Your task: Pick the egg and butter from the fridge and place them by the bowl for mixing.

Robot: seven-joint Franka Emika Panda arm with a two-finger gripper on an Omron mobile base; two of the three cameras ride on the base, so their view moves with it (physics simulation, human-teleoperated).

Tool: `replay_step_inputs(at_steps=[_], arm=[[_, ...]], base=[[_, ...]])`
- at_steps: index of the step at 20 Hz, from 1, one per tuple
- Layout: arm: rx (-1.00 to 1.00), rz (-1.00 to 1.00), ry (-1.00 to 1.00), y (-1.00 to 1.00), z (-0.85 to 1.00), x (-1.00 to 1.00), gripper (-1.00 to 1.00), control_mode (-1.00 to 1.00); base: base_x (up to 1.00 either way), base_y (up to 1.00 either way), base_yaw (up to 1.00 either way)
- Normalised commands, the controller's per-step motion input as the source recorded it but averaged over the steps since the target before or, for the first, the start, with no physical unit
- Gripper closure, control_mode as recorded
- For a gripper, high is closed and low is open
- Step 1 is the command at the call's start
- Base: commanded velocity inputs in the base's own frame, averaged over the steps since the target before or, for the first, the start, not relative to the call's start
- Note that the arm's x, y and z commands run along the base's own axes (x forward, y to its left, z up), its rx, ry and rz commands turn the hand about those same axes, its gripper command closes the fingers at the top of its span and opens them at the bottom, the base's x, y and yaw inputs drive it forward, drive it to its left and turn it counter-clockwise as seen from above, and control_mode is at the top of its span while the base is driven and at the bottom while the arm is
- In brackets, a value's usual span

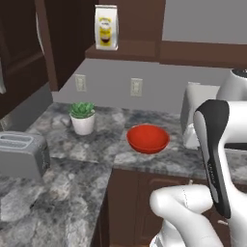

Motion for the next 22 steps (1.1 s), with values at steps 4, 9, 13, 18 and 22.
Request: replay_step_inputs(at_steps=[4,9,13,18,22], arm=[[0.00,0.00,0.00,0.00,0.00,0.00,1.00,1.00],[0.00,0.00,0.00,0.00,0.00,0.00,1.00,1.00],[0.00,0.00,0.00,0.00,0.00,0.00,1.00,1.00],[0.00,0.00,0.00,0.00,0.00,0.00,1.00,-1.00],[0.01,0.00,-0.02,-0.04,-0.61,0.14,1.00,-1.00]], base=[[0.48,0.00,0.27],[0.54,0.00,0.19],[0.61,0.00,0.14],[0.18,0.00,0.06],[0.00,0.00,0.00]])
